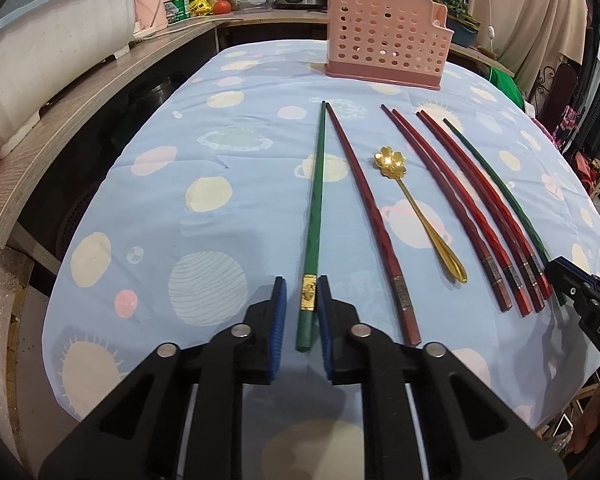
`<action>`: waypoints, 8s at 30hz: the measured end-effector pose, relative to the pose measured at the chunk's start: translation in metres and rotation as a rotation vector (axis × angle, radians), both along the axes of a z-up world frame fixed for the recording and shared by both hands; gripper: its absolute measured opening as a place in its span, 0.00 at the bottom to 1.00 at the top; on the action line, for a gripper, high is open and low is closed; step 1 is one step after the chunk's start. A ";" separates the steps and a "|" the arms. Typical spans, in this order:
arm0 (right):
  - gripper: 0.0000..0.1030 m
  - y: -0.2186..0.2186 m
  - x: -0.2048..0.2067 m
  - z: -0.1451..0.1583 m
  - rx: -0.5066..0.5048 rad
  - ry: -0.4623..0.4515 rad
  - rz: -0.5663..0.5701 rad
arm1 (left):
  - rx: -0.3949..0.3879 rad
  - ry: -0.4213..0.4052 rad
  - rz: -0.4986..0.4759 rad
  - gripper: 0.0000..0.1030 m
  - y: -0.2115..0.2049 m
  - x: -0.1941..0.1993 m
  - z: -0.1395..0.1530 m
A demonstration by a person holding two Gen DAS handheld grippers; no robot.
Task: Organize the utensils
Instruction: 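Grasp a green chopstick with the left tool while the right tool grasps another green chopstick, then lift both green chopsticks into the pink basket and open both tools, then move both open tools back to the remaining chopsticks, then grasp a dark-red chopstick with the left tool while the right tool grasps a red chopstick, then lift both held chopsticks up and carry them over the pink basket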
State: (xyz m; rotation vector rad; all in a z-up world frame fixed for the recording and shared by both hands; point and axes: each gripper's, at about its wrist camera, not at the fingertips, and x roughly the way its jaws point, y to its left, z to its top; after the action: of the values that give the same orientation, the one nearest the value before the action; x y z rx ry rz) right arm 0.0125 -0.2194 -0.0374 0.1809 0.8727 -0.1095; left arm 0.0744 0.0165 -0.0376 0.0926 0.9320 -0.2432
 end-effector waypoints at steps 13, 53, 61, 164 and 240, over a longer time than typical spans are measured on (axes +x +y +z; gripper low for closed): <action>0.07 -0.007 -0.004 0.030 0.028 -0.019 -0.005 | -0.010 0.020 0.020 0.07 0.014 0.003 0.021; 0.07 -0.081 0.143 0.263 0.159 -0.442 -0.005 | -0.265 -0.338 -0.009 0.07 -0.037 0.163 0.303; 0.07 -0.075 0.187 0.306 0.138 -0.551 0.007 | -0.290 -0.449 -0.013 0.07 -0.062 0.196 0.341; 0.11 0.006 0.020 0.001 0.042 0.050 0.174 | -0.027 -0.046 0.111 0.42 -0.019 0.036 0.074; 0.07 -0.029 0.027 0.133 0.100 -0.174 0.015 | -0.124 -0.085 -0.063 0.07 -0.020 0.026 0.129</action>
State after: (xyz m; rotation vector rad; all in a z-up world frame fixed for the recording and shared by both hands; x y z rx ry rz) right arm 0.0392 -0.2486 0.0961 0.2730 0.7059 -0.0354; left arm 0.1003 -0.0035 0.0917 0.0174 0.8281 -0.3521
